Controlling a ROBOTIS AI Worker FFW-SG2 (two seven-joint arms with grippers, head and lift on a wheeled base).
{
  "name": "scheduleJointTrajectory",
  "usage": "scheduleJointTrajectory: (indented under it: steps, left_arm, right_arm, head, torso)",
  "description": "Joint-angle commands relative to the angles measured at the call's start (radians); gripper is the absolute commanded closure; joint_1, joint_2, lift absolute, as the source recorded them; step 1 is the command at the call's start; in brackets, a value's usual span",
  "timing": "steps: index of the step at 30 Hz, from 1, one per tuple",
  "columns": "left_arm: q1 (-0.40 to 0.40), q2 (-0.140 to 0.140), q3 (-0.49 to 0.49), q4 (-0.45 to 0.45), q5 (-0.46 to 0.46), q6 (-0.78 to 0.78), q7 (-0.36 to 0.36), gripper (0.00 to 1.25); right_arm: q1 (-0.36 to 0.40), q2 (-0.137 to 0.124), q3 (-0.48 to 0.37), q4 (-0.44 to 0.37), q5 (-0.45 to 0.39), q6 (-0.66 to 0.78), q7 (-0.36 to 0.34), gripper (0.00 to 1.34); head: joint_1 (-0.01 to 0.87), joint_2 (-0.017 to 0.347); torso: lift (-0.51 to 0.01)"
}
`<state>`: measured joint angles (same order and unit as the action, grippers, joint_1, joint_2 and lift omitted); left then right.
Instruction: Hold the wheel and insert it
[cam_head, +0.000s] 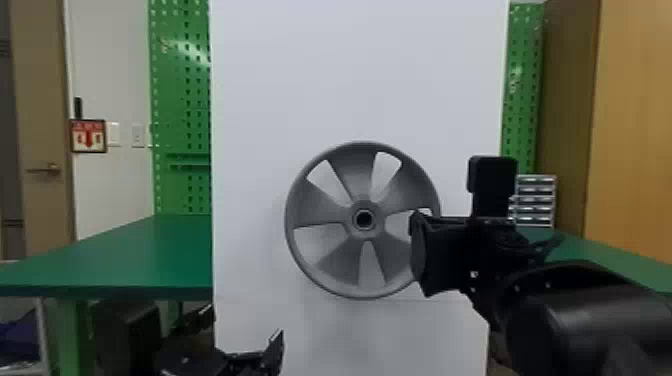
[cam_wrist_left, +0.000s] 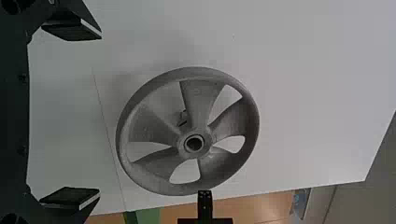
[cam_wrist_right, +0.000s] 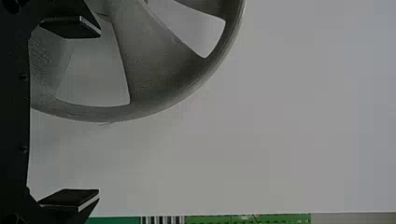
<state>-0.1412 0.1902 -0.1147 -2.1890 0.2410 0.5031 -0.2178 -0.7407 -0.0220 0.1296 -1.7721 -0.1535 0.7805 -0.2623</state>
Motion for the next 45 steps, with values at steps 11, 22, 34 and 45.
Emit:
scheduleJointTrajectory:
  steps: [11,22,34,45]
  left_arm:
    - [0.003,0.0,0.006,-0.002,0.004,0.0,0.0,0.1]
    - [0.006,0.0,0.012,-0.002,0.007,-0.008,-0.002,0.1]
    - [0.006,-0.001,0.015,-0.002,0.011,-0.012,-0.002,0.1]
    - [0.002,-0.003,0.016,-0.002,0.011,-0.012,-0.002,0.1]
  right_arm:
    - [0.19,0.004,-0.007,-0.227,-0.035,0.002,0.0,0.1]
    - [0.373,-0.022,-0.031,-0.349,-0.043,-0.01,0.0,0.1]
    - [0.55,-0.039,-0.053,-0.382,-0.047,-0.116,0.0,0.11]
    - [0.696,-0.052,-0.067,-0.368,-0.024,-0.264,0.0,0.11]
  head:
    - [0.097,0.015]
    - [0.097,0.015]
    - [0.097,0.015]
    - [0.097,0.015]
  torso:
    - [-0.442]
    - [-0.442]
    - [-0.442]
    - [-0.442]
